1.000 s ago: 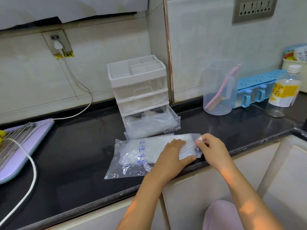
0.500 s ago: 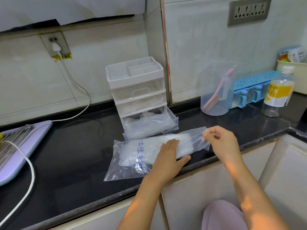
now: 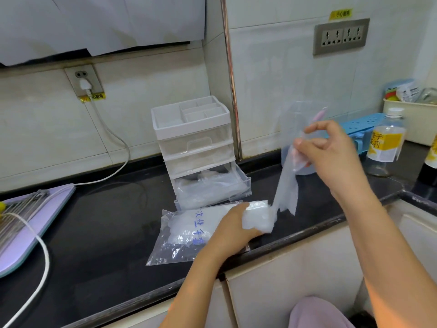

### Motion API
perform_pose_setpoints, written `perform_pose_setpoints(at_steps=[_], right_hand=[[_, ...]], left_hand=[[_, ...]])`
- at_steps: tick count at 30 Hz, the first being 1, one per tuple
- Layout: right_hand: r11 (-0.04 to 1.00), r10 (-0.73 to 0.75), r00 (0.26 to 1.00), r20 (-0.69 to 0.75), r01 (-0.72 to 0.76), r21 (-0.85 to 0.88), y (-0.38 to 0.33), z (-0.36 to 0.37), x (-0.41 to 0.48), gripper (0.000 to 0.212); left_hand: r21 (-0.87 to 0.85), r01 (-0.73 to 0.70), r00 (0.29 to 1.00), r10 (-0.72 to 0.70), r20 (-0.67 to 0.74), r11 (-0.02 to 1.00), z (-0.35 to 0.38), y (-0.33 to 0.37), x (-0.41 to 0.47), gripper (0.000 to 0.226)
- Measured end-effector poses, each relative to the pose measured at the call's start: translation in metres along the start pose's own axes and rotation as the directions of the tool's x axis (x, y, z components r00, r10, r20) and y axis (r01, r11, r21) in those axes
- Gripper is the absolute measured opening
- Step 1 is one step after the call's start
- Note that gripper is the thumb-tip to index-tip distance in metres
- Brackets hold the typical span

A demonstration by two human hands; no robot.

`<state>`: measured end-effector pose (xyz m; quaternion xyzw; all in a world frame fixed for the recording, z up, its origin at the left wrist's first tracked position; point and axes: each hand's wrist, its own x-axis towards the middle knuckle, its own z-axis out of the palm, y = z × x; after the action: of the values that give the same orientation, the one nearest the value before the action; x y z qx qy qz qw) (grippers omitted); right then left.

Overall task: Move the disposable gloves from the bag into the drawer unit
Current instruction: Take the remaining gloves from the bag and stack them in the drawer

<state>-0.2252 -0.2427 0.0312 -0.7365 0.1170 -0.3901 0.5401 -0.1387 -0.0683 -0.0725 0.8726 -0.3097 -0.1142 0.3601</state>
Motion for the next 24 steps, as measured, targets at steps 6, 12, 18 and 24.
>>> perform_pose_setpoints(at_steps=[6,12,18,24], right_hand=[[0.988,-0.107,0.959,0.264,0.131,-0.076,-0.018,0.029,0.005,0.024],[0.993,-0.041,0.834,0.551,0.093,-0.068,-0.024,0.041,0.005,0.045],[0.977,-0.089,0.834,0.544,0.179,-0.114,-0.023,0.052,0.004,0.038],[0.97,-0.026,0.782,0.623,0.17,-0.173,-0.018,0.054,0.024,0.059]], left_hand=[[-0.357,-0.202,0.963,0.119,-0.243,0.912,-0.037,0.038,-0.017,0.041],[-0.326,-0.252,0.919,0.119,-0.376,0.911,-0.05,0.052,-0.033,0.051],[-0.171,-0.193,0.825,0.066,-0.561,0.966,-0.06,0.039,-0.017,0.023],[-0.232,-0.066,0.886,-0.05,-0.462,0.971,-0.095,0.022,-0.008,0.023]])
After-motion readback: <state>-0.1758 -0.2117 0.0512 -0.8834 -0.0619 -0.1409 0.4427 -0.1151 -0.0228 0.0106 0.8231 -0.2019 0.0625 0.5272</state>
